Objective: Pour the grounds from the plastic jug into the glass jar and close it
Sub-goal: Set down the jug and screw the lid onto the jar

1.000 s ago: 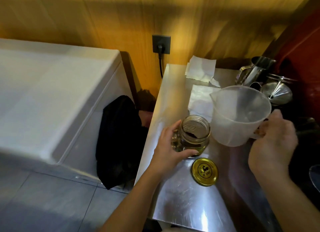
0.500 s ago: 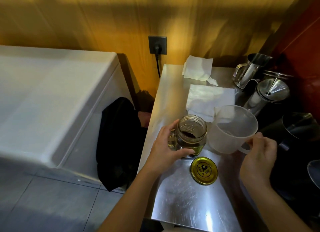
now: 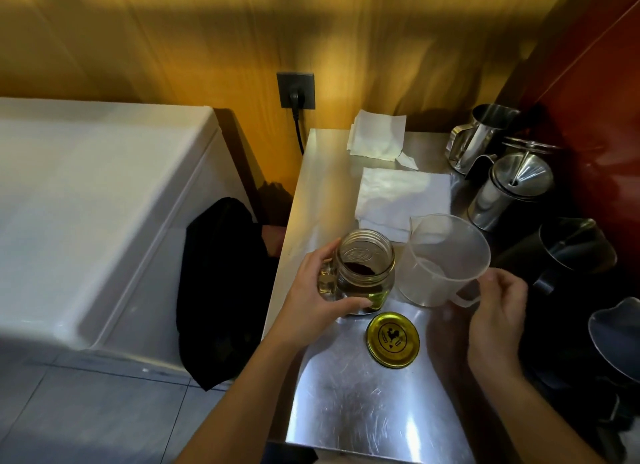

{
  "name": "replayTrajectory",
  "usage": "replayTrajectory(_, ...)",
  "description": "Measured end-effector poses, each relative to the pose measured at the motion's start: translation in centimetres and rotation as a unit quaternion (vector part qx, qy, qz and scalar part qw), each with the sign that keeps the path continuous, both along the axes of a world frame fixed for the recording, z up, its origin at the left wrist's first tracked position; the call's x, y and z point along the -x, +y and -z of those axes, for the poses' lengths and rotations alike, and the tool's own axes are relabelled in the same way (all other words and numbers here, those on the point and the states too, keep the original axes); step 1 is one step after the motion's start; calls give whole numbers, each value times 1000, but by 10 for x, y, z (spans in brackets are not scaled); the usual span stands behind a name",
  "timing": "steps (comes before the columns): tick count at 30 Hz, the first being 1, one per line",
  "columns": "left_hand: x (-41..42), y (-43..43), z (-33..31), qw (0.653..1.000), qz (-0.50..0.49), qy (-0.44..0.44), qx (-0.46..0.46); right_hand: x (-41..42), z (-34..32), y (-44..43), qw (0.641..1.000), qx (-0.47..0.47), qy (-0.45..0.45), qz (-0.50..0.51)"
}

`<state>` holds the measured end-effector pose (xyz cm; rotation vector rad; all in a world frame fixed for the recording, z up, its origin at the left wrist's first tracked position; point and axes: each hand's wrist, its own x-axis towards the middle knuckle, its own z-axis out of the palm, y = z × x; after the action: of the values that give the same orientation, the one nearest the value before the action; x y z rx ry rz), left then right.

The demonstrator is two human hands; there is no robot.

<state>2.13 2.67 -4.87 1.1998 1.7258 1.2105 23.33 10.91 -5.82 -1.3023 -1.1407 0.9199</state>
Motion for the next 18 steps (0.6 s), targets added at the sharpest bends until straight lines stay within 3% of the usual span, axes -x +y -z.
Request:
replayTrajectory(4, 3, 3, 1, 1000, 8, 1, 1, 1, -12, -8, 997, -79, -6, -18)
replayTrajectory(6, 4, 4, 2, 1000, 13, 2, 3, -2, -19, -14, 985, -156, -68, -28)
replayTrajectory(11, 5, 6, 0, 1000, 19, -7, 12, -5, -26, -38, 908, -270, -235, -219)
replayTrajectory(13, 5, 6, -1, 1000, 23, -8, 15, 0, -21, -45, 879, -257, -296, -271)
replayTrajectory(18, 3, 6, -5, 999, 24, -3, 21, 4, 1, -52, 856, -98, -393, -320)
